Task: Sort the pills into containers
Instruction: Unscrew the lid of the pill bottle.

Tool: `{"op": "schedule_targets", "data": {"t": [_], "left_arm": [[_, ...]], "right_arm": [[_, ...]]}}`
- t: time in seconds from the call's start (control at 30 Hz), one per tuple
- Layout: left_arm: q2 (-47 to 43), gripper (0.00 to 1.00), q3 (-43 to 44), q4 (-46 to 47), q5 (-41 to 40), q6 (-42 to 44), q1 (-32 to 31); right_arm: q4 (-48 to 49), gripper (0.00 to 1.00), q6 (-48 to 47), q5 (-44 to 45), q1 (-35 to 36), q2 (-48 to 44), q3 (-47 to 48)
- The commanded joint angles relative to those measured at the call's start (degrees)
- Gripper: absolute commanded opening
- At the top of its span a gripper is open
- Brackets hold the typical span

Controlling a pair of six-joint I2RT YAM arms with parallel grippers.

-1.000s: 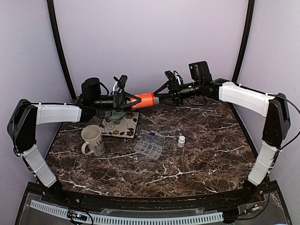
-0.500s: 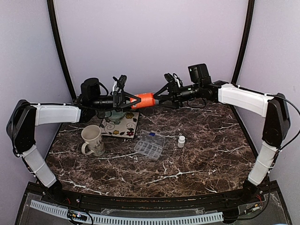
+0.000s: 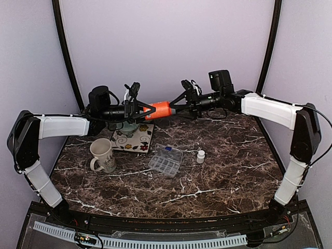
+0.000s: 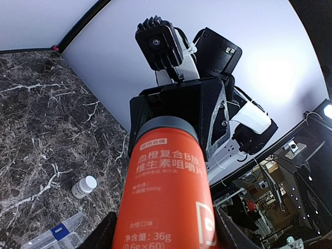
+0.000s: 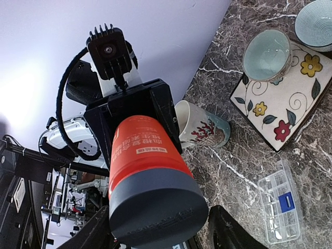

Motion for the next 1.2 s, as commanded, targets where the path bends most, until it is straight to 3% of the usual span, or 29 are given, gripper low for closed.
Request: {"op": "schedule_targets", "data": {"t": [0.0, 0.2, 0.3, 0.37, 0.53, 0.93, 1.17], "left_arm": [[-1.5, 0.06, 0.8, 5.0, 3.1, -0.5, -0.2], [-0.3, 0.06, 1.6, 5.2, 3.7, -0.9, -0.4], [0.2, 0.06, 2.1, 5.3, 4.0, -1.2, -0.5], [0.6, 0.06, 2.4, 5.5, 4.3, -1.7, -0.5], [3.0, 0.06, 3.1, 13.7, 6.3, -9.8, -0.4], [12.8, 0.06, 10.4, 45.2, 11.0, -42.3, -0.3], [13.3, 0.06, 11.0, 47.7, 13.1, -46.2, -0.3]], "right_arm": [[2.6, 0.61, 1.3, -0.3, 0.1, 1.5, 2.0], [2.7, 0.51, 1.5, -0.8, 0.3, 2.3, 3.4], [2.2, 0.39, 0.5, -1.1, 0.5, 2.5, 4.1], [0.4, 0.25, -1.6, -0.9, 0.7, 2.6, 5.0], [-7.0, 0.02, -13.7, 2.6, 0.9, 0.9, 6.5], [-17.3, 0.0, -43.9, 18.9, 3.3, -5.9, 6.0], [-15.2, 0.0, -48.4, 24.6, 4.7, -8.3, 3.9]]}}
